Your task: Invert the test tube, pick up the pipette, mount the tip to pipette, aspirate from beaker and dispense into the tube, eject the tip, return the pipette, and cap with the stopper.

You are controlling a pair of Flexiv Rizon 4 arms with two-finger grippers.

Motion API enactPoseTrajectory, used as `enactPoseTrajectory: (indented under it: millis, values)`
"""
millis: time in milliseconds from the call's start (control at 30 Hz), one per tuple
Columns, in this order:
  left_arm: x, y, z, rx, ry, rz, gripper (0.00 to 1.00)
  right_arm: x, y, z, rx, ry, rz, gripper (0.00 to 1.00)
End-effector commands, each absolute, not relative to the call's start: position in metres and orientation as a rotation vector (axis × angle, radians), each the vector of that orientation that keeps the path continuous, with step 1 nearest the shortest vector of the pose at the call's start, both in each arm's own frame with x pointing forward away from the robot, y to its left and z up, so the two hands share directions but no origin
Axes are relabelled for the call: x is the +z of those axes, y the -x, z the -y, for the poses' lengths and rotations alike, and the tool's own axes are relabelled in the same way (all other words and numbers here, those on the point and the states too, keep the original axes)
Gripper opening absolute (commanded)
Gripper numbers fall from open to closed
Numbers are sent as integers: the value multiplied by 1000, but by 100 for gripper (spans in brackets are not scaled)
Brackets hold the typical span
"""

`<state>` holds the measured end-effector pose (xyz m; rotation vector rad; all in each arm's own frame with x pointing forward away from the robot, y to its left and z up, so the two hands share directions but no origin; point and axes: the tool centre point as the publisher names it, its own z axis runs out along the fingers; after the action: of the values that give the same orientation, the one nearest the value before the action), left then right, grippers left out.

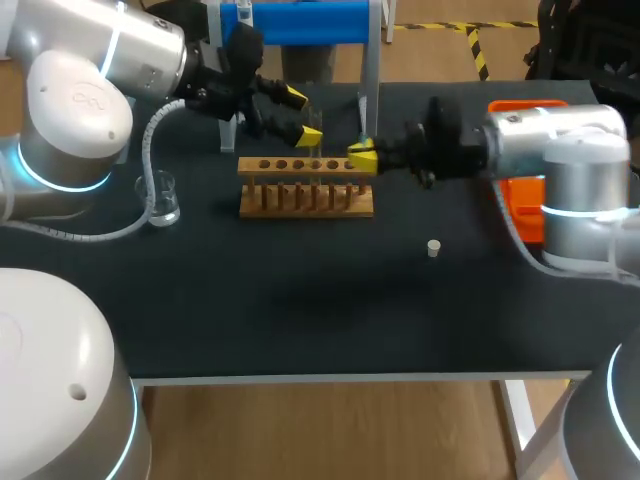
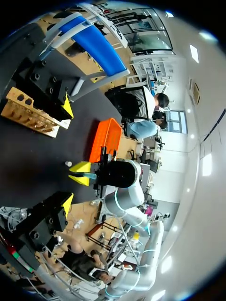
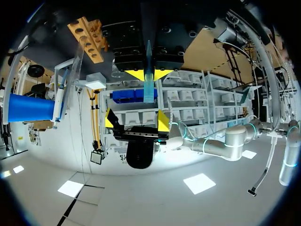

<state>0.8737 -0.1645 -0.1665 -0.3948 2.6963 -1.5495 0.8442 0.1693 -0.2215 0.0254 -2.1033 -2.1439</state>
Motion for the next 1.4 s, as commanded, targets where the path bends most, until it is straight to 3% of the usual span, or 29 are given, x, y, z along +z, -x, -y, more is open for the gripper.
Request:
enactPoseTrajectory:
  millis: [33,567,1400]
  values:
    - [-166,-874,164,-1548,395,-2700,100,-223,-829,-110,-2154,-9,2109,0]
    - [-166,-874,164,-1548,395,-2700,100,-241,-812,-21,-2150,34,2121,0]
    - [-166,-874,164,-1548,395,-2700,100,-257,-810,10,-2141,56,2136,0]
